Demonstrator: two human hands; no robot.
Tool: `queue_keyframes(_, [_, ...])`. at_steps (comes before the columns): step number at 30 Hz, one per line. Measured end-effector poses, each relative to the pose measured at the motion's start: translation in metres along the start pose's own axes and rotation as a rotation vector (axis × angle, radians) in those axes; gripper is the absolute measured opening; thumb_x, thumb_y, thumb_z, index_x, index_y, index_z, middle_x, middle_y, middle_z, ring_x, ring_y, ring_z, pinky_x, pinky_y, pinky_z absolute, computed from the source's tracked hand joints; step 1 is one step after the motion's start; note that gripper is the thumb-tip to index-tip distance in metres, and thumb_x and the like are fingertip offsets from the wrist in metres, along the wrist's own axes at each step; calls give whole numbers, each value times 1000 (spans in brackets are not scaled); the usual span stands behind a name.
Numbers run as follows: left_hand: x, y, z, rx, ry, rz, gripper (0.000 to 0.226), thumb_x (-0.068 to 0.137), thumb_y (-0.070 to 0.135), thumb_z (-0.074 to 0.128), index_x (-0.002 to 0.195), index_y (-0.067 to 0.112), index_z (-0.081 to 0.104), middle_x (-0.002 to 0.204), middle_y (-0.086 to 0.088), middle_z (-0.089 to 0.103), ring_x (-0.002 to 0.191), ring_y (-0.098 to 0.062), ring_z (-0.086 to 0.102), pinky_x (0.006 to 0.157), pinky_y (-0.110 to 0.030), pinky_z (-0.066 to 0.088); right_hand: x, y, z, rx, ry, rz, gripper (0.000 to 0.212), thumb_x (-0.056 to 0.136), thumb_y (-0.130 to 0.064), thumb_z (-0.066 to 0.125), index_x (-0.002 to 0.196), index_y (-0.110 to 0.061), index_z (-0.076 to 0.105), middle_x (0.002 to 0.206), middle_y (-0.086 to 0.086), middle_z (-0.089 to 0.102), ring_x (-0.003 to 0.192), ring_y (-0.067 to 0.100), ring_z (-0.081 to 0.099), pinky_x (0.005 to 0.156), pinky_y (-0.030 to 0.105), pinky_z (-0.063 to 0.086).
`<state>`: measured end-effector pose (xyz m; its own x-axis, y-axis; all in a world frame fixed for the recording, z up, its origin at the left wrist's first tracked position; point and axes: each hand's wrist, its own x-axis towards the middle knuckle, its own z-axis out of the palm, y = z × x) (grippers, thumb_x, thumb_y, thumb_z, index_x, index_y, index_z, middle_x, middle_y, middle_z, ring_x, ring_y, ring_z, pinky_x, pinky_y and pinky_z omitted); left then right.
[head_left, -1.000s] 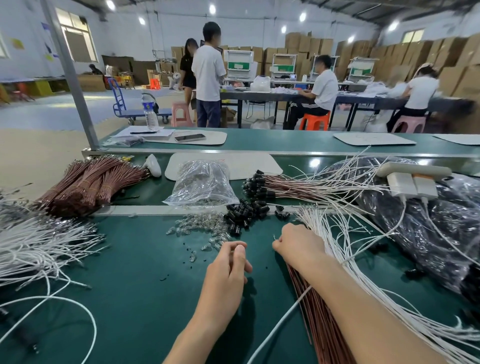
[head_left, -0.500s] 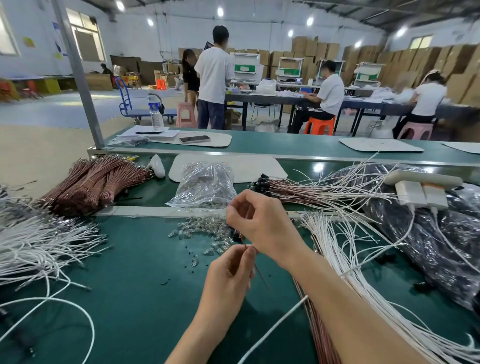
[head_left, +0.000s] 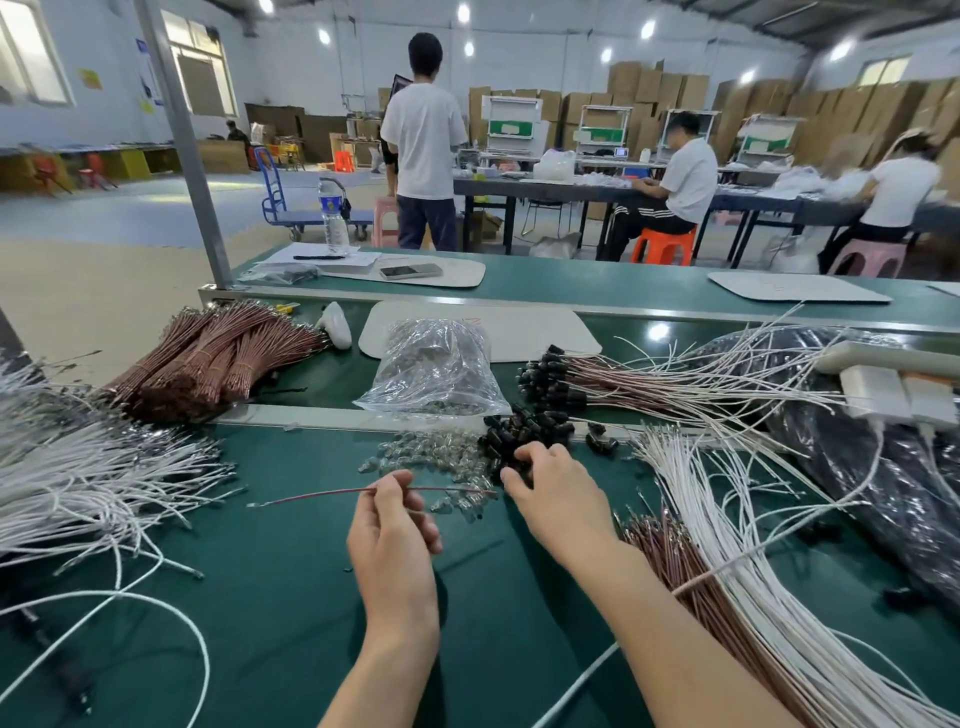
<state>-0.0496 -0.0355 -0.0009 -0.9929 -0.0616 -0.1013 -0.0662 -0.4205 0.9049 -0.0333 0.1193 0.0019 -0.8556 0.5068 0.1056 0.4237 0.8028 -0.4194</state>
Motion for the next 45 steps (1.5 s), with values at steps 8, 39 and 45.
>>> queue_keyframes(8, [0,3,-2,-57,10,-27,25,105,18,46,92,14,67,66,7,56,48,-8,45,44,-23,40,-2,3,-6,108,11,28,28,99,-45,56,121,-28,58,116,-7,59,103,17,62,76,31,42])
queue_keyframes(39, [-10,-6,12,-146,-464,-363,25,101,17,50,101,9,74,83,-7,70,56,-14,60,48,-24,50,-64,31,-29,2017,-289,266,34,80,4,65,110,-10,59,120,19,72,101,29,74,76,30,62])
queue_keyframes(45, [-17,-9,15,-26,-682,-362,32,87,31,59,105,14,79,85,-2,69,64,-11,61,53,-25,50,-65,27,-24,1861,-282,213,35,78,-3,69,110,-13,61,117,14,73,96,25,75,77,33,62])
